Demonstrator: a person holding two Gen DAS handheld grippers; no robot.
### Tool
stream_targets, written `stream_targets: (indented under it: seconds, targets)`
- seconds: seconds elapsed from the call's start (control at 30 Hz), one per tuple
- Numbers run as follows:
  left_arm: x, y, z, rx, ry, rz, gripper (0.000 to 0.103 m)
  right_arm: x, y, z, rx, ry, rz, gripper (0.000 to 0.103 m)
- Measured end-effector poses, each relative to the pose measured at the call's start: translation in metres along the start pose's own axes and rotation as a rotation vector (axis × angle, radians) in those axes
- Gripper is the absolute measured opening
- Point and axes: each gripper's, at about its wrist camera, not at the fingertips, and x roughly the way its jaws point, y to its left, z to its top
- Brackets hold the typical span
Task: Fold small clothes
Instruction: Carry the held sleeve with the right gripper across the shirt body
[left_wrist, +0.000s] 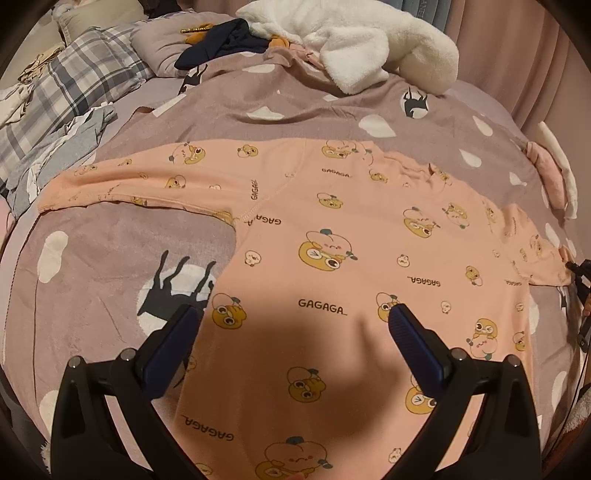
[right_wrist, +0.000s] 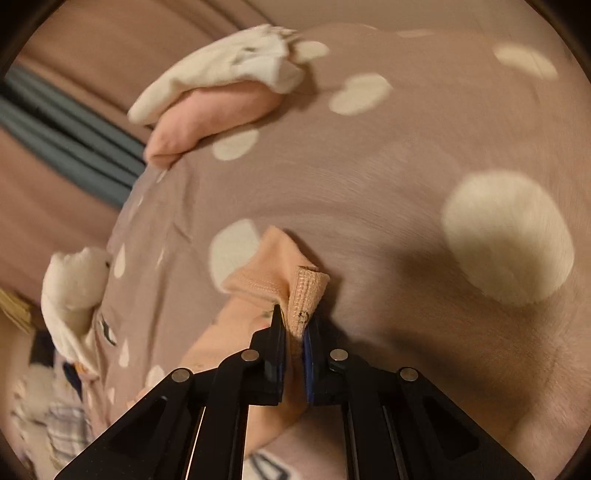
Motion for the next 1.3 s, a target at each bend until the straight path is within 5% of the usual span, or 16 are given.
stream_targets:
  seconds: [0.43, 0.73, 0.93, 1.03, 1.3]
  targets:
    - [-0.039, 0.03, 0.003, -0.063, -0.03, -0.012, 0.103, -0.044, 0.1, -0.016, -0.134, -0.021, 0.127, 0.007]
    - [-0.051, 0.065, -0.009, -0.018, -0.074, 0.102, 0.103, -0.03, 0.186, -0.078, -0.201, 0.073, 0.194, 0.007]
    - [-0.031, 0.095, -0.014, -0.075, -0.074, 0.061, 0.103, -0.02, 0.223, -0.116, -0.204, 0.112, 0.263, 0.007]
    - [-0.022, 0.106, -0.016, -0.091, -0.02, 0.028, 0.103, -0.017, 0.244, -0.13, -0.248, 0.13, 0.23, 0.007]
    - [-0.025, 0.136, -0.016, -0.181, -0.029, 0.073, 0.103, -0.004, 0.292, -0.176, -0.337, 0.181, 0.205, 0.007]
